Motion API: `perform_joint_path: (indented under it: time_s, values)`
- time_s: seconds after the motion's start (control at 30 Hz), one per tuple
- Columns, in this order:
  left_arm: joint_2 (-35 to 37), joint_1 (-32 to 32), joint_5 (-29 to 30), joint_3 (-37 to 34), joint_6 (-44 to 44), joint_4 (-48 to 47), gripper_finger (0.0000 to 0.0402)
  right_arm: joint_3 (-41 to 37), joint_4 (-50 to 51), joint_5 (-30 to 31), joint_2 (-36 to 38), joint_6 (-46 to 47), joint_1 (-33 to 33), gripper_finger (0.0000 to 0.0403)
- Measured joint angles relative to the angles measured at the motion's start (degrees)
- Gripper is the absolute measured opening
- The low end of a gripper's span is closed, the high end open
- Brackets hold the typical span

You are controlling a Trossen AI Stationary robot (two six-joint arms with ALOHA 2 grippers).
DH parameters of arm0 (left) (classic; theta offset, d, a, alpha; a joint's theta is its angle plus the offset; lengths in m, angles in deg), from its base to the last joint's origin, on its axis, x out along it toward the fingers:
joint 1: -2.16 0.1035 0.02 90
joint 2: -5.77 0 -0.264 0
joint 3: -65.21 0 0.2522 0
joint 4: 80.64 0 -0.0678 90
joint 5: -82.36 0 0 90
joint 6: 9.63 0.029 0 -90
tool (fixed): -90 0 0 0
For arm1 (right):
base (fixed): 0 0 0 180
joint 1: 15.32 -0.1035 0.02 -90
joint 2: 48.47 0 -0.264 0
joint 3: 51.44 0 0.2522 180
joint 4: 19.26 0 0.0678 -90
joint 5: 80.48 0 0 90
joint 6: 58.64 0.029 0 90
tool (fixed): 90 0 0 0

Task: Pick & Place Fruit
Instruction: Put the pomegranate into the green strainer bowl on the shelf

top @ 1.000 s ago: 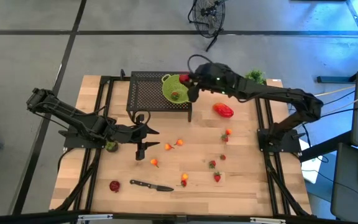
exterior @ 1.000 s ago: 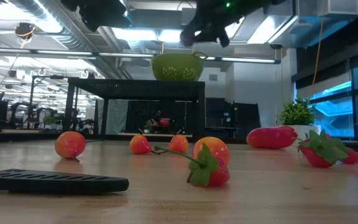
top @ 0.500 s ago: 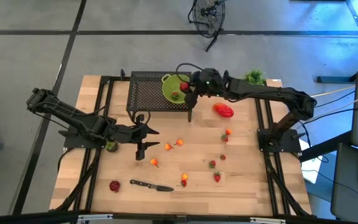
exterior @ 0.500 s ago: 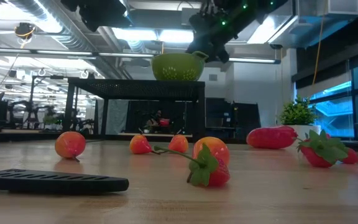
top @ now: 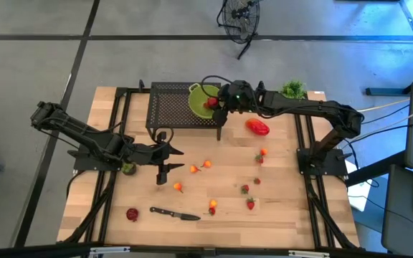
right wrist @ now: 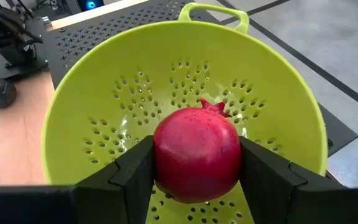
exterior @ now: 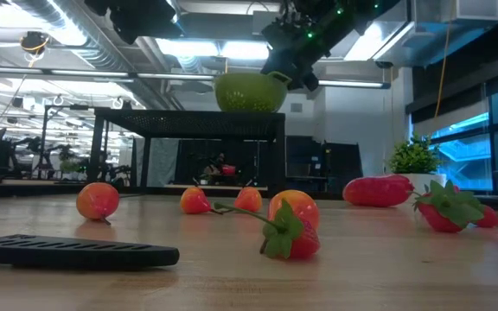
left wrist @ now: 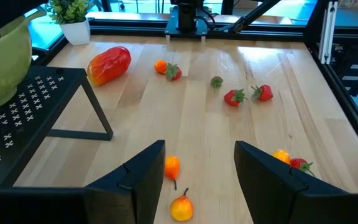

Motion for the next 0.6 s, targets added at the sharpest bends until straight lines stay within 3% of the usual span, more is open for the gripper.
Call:
perform_joint_path:
  time_s: [0.6]
  values:
    - [-0.02,0.0,0.0,0.0,-0.02,-0.02,0.0188,0.0,-1.68,-3.83,0.0,-1.94,-0.02,0.0217]
